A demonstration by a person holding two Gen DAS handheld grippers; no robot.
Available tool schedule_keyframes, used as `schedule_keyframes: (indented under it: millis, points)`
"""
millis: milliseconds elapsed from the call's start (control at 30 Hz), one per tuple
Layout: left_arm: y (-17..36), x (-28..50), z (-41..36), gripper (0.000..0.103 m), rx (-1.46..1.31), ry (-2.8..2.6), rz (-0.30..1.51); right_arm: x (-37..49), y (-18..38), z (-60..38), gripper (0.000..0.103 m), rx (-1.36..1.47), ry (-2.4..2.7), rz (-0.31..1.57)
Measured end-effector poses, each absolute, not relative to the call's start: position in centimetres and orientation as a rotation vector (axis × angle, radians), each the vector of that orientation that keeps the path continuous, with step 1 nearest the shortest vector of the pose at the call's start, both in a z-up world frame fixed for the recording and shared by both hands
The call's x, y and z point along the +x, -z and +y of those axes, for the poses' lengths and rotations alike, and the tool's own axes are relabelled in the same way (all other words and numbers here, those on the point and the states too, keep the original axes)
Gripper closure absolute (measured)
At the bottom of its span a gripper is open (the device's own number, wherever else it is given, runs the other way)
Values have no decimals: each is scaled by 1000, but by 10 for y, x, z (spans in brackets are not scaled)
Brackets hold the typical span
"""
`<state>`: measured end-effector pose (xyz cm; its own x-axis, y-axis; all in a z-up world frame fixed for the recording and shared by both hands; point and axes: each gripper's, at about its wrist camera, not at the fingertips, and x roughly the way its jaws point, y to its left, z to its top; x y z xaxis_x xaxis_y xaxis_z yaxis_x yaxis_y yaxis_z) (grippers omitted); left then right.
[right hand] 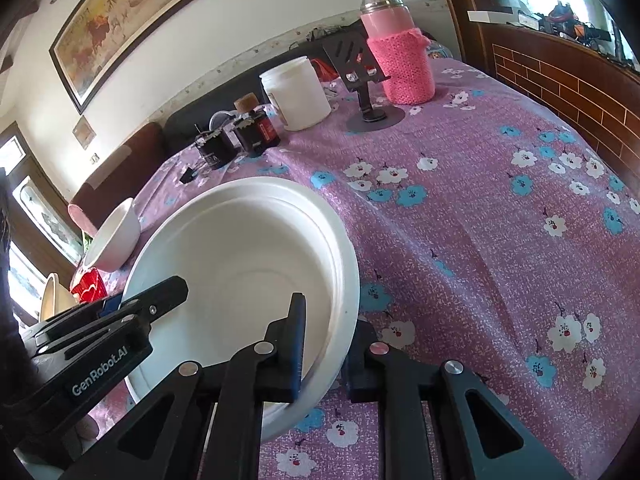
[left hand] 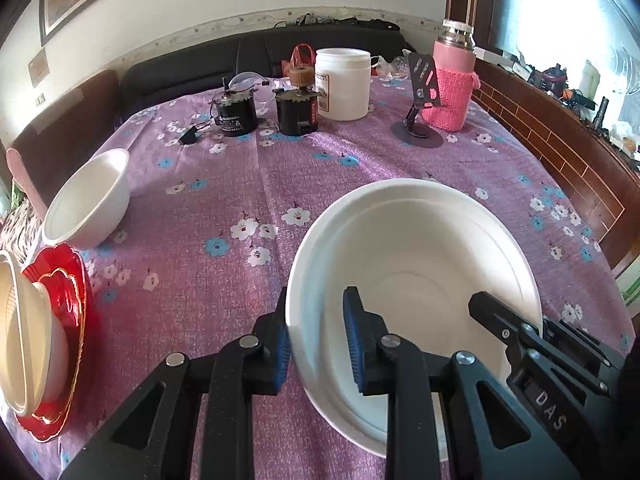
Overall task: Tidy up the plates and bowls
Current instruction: 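Carry the white bowl with both grippers onto the stack and open them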
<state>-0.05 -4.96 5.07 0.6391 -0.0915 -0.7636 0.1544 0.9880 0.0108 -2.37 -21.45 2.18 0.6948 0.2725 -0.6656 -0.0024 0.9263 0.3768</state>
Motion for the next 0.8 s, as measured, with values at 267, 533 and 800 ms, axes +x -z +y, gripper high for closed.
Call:
schedule_keyframes:
  millis: [267, 533, 800]
  points:
    - [-59, -20, -35, 80, 38, 138, 844, -29, -29, -207, 89, 348, -196, 756]
    - [-74, -43, -8, 80, -19, 129, 818, -40, -39, -194, 90, 390, -280, 758]
    - [-97, -69, 28, 80, -112, 114, 766, -60, -58, -167, 90, 398, -349, 770]
